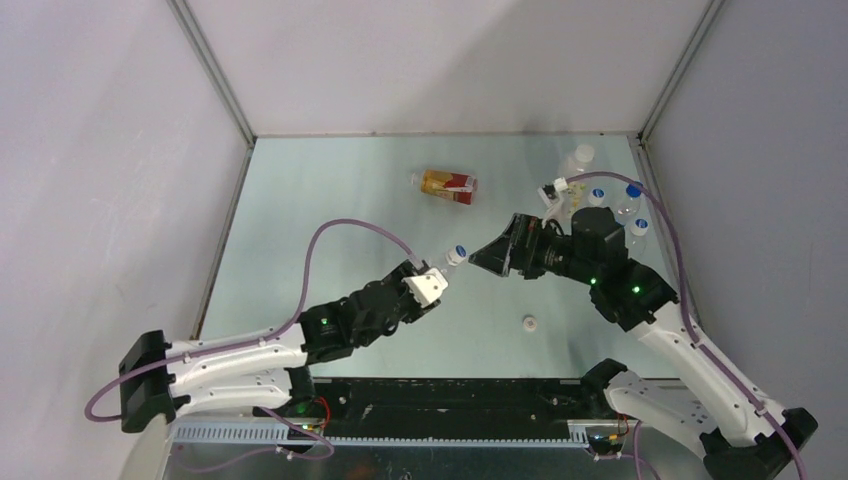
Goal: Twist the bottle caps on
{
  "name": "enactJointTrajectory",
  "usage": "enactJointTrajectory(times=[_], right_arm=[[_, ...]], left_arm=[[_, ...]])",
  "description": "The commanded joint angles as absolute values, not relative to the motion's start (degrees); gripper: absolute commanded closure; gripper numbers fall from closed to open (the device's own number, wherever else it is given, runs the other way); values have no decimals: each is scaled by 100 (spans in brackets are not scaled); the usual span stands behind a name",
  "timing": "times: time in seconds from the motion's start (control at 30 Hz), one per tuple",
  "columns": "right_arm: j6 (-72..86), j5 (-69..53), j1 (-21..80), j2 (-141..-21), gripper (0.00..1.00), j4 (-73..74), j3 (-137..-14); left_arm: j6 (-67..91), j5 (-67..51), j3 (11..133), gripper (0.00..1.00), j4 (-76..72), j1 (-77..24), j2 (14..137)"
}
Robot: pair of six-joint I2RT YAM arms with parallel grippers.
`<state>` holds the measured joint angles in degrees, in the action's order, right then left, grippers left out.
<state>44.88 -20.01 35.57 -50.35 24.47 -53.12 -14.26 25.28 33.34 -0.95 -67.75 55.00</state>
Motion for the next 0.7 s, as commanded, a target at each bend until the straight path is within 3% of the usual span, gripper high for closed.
enactJointTrajectory(times=[0.0, 0.1, 0.33, 0.67], right_arm=[[3921, -2751, 3156, -4759, 1, 1914, -5326], [3261, -3309, 2883, -4582, 1, 1749, -5291], [2698, -3329, 2784, -4091, 1, 816, -4558], [1023, -3866, 2712, -4395, 2, 1210, -4990]], left_arm=[[-747, 1961, 3285, 79, -449, -6446, 5438], [-588, 1765, 3261, 79, -496, -6332, 5358], [-555, 832, 3305, 79, -447, -6043, 5168], [-682, -1259, 3543, 80, -365, -5496, 5201]])
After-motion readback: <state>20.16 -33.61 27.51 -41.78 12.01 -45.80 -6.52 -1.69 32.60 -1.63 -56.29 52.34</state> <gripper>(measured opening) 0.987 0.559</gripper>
